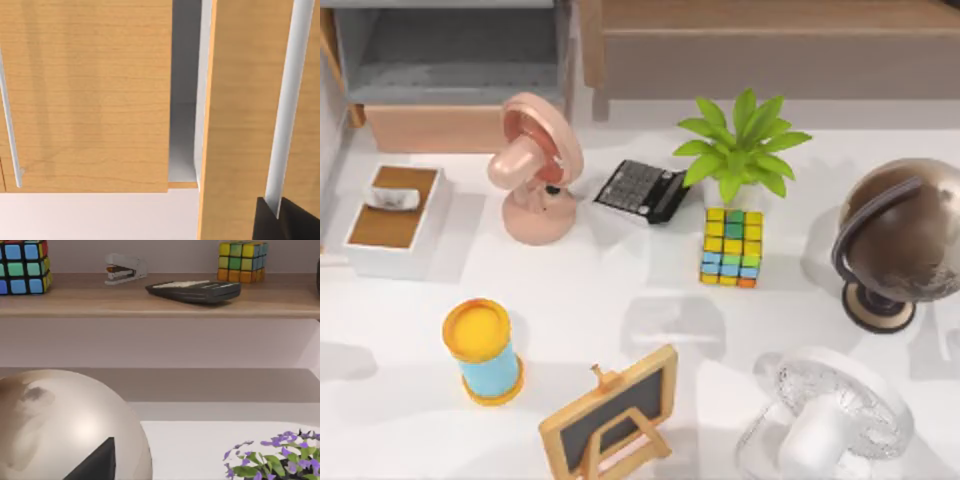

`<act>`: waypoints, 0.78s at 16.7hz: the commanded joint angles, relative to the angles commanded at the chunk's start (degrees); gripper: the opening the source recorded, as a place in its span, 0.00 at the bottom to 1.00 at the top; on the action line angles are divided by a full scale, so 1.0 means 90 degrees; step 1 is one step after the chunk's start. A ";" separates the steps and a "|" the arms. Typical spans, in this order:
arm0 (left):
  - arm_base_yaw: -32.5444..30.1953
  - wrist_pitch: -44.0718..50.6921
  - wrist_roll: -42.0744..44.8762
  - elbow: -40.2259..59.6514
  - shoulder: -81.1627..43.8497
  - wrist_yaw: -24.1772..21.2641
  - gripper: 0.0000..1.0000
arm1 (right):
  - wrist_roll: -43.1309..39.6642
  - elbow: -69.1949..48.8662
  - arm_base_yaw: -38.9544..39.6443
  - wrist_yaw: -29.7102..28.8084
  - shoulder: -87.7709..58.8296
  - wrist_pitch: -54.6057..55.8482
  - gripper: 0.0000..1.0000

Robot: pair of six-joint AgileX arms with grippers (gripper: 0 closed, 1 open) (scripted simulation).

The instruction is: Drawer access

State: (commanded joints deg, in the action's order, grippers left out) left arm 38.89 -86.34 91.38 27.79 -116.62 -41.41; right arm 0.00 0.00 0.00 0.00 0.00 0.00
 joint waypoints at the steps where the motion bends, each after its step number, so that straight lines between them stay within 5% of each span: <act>1: 0.0000 0.0000 0.0000 0.0000 0.0000 0.0000 0.00 | 0.0000 0.0000 0.0000 0.0000 0.0000 0.0000 1.00; 13: 0.0000 0.0000 0.0000 0.0000 0.0000 0.0000 0.90 | 0.0000 0.0000 0.0000 0.0000 0.0000 0.0000 1.00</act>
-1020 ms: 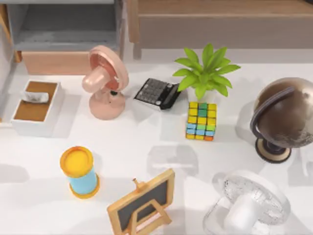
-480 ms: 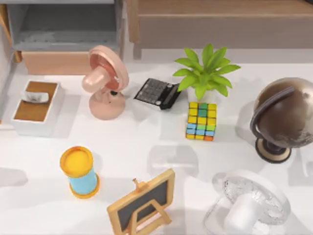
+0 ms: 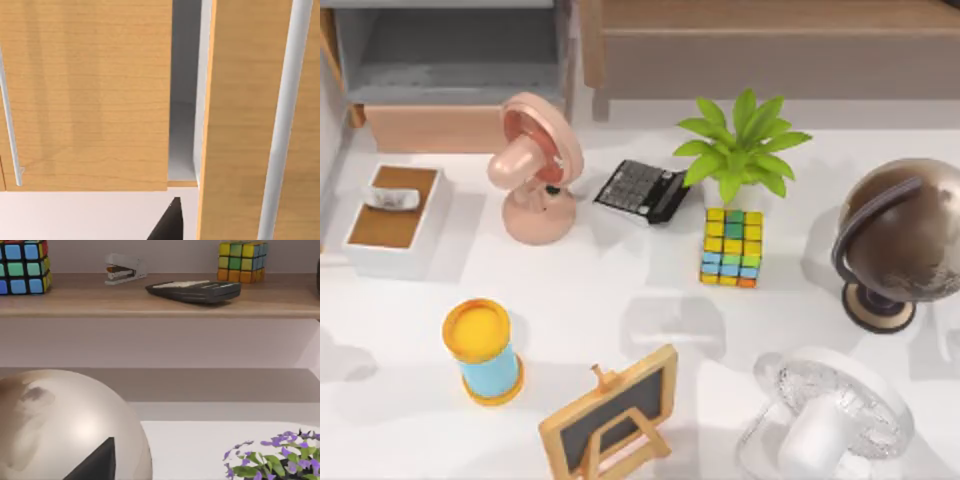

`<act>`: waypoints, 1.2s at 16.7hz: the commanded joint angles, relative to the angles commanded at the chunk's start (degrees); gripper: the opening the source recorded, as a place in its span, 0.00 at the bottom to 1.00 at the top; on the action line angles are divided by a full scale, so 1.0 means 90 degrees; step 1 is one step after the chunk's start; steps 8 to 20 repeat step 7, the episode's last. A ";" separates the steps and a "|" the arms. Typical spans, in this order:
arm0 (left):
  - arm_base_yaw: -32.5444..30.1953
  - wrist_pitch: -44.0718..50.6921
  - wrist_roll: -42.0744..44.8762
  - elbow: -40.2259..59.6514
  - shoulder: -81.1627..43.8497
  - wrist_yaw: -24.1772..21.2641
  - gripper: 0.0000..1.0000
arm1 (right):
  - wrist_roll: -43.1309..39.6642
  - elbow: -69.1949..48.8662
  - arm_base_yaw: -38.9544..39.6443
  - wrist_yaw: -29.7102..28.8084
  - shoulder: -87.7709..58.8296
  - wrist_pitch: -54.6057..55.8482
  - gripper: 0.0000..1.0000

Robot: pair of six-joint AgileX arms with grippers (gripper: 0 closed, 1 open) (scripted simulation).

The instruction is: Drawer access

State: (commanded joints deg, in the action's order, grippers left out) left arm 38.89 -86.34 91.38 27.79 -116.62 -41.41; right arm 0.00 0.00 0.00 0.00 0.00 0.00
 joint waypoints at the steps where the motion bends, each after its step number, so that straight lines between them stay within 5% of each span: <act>1: 0.0000 0.0000 0.0000 0.0000 0.0000 0.0000 0.98 | 0.0000 0.0000 0.0000 0.0000 0.0000 0.0000 1.00; 20: 0.0000 0.0000 0.0000 0.0000 0.0000 0.0000 1.00 | 0.0000 0.0000 0.0000 0.0000 0.0000 0.0000 1.00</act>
